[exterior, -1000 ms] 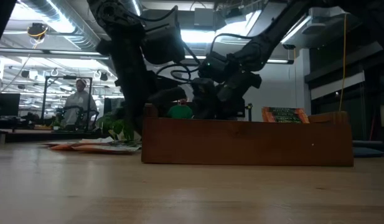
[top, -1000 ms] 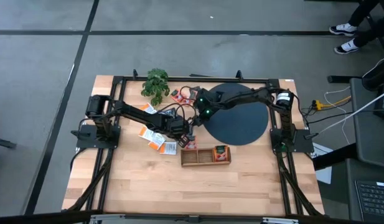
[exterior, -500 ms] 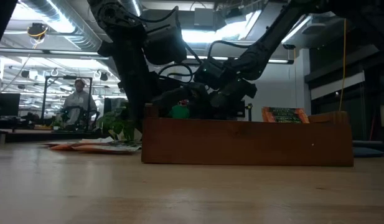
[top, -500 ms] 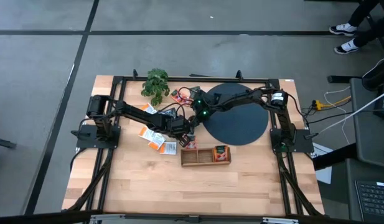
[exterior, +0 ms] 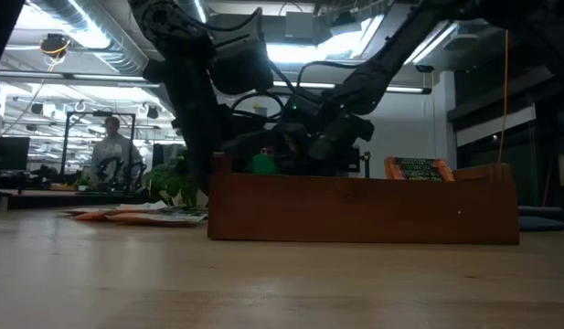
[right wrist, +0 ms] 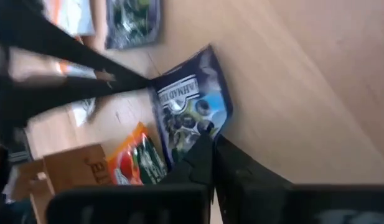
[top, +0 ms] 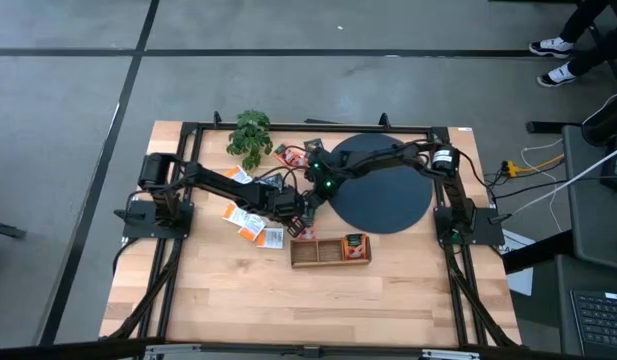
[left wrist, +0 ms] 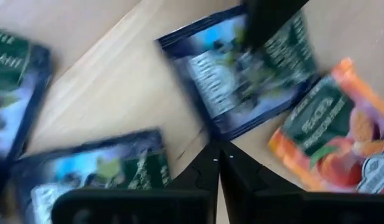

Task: Pick & Place Tea
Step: Put the purple tea bag into the middle section of the wooden organizer

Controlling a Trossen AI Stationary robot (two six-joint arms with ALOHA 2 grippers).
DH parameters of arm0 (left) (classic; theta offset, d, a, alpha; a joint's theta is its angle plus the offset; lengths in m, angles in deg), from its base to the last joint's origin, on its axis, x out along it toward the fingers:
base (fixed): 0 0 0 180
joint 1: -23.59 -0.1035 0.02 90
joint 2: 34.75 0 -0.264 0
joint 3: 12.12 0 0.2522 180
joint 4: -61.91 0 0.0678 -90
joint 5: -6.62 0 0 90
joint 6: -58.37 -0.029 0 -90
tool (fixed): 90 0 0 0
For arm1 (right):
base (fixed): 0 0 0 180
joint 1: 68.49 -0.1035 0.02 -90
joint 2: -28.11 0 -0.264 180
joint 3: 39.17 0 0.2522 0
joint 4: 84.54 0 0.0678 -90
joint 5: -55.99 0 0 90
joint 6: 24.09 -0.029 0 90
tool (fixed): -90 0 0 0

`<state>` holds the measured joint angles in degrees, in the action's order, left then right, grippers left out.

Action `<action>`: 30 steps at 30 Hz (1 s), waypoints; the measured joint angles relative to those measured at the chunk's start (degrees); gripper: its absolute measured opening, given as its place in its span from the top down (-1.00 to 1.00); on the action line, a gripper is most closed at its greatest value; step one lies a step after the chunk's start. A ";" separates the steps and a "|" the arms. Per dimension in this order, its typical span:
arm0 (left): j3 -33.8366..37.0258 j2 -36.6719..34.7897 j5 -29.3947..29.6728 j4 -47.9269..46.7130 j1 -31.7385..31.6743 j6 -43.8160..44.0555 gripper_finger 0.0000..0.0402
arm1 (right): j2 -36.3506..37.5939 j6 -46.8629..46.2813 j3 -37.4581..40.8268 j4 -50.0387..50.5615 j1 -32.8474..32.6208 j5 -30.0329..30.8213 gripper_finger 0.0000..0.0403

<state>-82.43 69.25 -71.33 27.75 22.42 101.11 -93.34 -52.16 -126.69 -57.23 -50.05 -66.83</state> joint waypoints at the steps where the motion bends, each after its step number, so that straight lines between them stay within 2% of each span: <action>1: 0.02 -0.41 0.06 -0.46 0.00 0.00 0.94 | -0.06 1.16 -0.74 1.38 0.00 0.43 0.93; 8: 0.15 -6.26 2.69 -4.34 -0.03 0.00 0.96 | -0.04 8.19 -6.61 9.29 0.16 1.72 0.96; 11: 1.14 -10.33 4.15 -3.25 0.00 0.13 0.95 | -0.01 10.85 -9.64 13.04 0.27 1.76 0.95; 17: 8.79 -22.18 4.55 0.60 0.07 3.64 0.94 | 0.89 17.90 -14.70 22.50 0.76 1.84 0.97; 22: 15.72 -32.21 4.49 2.42 0.62 8.07 0.96 | 4.45 19.51 -15.46 23.29 1.18 1.77 0.98; 25: 19.54 -36.82 4.37 7.66 1.15 9.34 0.97 | 7.00 19.43 -15.47 23.33 1.20 1.78 0.98; 30: 25.39 -41.29 2.22 22.85 0.14 8.83 0.96 | 10.62 17.88 -15.56 22.58 0.55 1.76 0.98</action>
<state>-57.05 27.96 -69.11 50.60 22.56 109.94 -82.73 -34.29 -142.24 -34.65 -49.50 -65.07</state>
